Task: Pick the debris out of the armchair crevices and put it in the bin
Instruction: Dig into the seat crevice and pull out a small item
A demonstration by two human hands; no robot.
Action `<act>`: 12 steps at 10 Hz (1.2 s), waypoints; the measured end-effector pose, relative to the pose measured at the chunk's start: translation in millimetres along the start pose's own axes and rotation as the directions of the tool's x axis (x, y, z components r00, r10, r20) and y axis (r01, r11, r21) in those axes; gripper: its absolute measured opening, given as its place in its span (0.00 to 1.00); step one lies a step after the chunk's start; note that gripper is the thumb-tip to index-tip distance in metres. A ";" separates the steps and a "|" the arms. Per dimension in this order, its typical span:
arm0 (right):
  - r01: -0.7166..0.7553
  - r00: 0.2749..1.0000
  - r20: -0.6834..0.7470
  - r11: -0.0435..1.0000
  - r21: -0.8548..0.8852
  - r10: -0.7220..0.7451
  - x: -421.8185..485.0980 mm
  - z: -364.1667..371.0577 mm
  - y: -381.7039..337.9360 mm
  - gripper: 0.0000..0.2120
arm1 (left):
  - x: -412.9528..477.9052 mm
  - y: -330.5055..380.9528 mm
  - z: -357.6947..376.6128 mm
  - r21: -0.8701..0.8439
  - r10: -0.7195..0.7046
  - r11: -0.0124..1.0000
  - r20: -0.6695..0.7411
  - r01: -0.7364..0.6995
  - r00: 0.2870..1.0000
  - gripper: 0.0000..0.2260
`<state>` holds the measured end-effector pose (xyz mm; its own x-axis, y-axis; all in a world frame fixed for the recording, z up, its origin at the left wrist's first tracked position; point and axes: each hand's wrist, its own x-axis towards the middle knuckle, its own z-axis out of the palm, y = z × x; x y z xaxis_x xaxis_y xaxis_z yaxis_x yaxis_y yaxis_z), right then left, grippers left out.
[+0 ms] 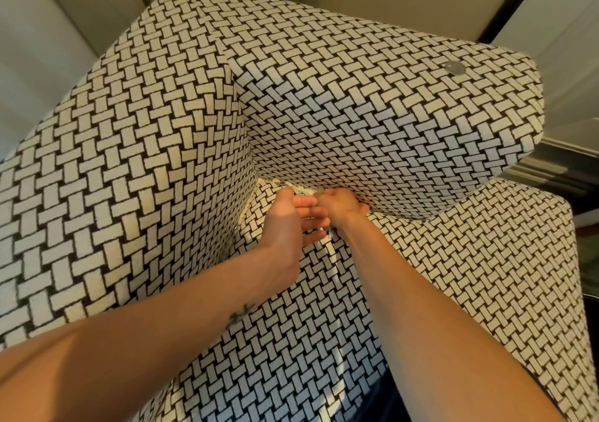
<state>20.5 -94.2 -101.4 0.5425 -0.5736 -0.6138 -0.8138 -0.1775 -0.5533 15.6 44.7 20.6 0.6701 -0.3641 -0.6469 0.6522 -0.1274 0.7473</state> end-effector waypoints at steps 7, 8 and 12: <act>0.484 0.829 -0.320 0.875 -0.003 -0.460 -27.9 6.7 38.8 0.18 | 8.6 -1.1 -2.7 0.044 -0.051 0.998 -0.047 0.053 0.998 0.22; 0.467 0.867 -0.297 0.859 0.208 -0.400 -45.4 0.7 31.7 0.18 | 13.2 -0.8 -2.4 0.057 -0.102 0.993 -0.079 0.106 0.992 0.20; 0.437 0.891 -0.170 0.694 0.572 -0.421 -103.1 -5.4 9.9 0.18 | 6.9 -5.8 -2.2 -0.071 -0.181 0.979 0.157 0.194 0.971 0.28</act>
<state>-44.7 -41.1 -40.6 0.7908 -0.5719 -0.2180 -0.2082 0.0836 -0.9745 17.3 44.9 11.5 0.4770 -0.4755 -0.7392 0.7931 -0.1296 0.5951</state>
